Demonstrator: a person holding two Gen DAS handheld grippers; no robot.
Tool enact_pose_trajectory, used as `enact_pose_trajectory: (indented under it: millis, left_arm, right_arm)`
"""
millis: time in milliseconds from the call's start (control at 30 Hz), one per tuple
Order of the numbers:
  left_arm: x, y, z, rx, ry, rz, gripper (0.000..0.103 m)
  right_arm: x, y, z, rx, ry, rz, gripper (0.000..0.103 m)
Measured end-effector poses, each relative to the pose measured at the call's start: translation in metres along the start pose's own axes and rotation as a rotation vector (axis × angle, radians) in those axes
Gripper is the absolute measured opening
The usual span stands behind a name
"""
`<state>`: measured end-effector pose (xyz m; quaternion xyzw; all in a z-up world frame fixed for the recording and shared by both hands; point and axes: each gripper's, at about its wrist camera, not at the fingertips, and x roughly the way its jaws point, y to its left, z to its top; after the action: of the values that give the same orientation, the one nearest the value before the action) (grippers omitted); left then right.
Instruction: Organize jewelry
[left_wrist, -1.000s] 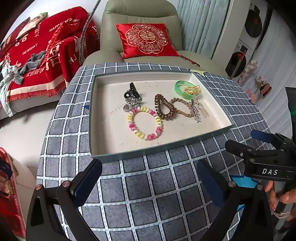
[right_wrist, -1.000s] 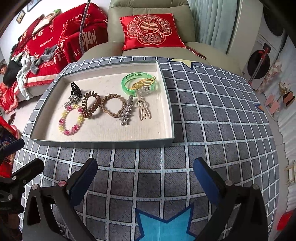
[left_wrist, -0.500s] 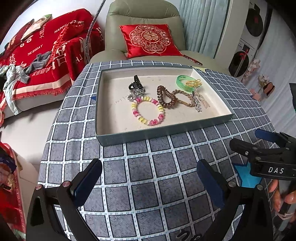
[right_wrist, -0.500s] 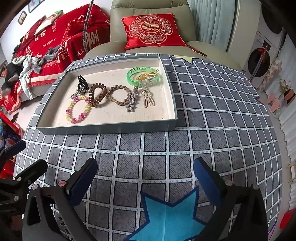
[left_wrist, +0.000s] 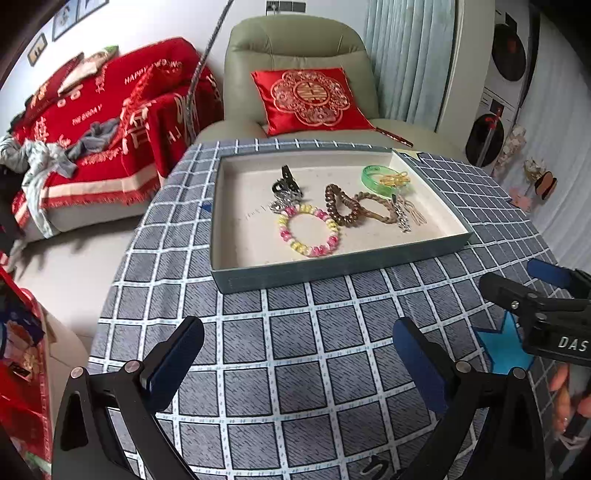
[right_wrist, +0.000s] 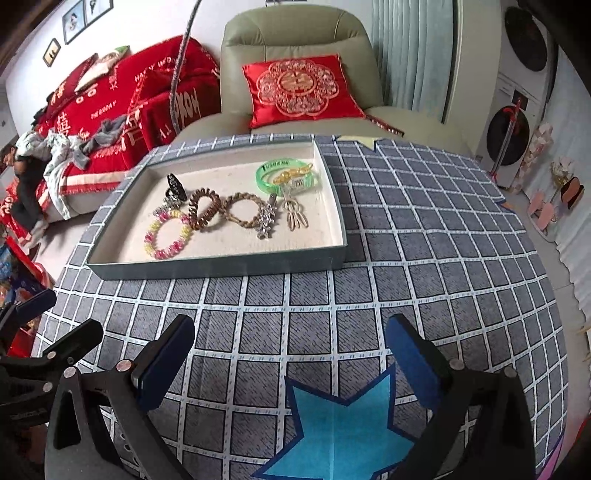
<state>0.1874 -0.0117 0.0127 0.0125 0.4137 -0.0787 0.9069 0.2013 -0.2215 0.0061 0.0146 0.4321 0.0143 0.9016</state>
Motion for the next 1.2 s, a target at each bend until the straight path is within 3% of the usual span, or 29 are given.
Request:
enact_pose_trajectory:
  millis: [567,1200]
  left_arm:
    - [-0.008,0.0,-0.004,-0.022,-0.065,0.056,0.103]
    - [-0.006,-0.002,-0.004,-0.031,-0.064,0.072,0.103]
  right_arm:
    - [-0.024,0.007,-0.007,-0.013,-0.181,-0.013,0.103]
    - [-0.026,0.008,-0.009,-0.018,-0.194,-0.009,0.103]
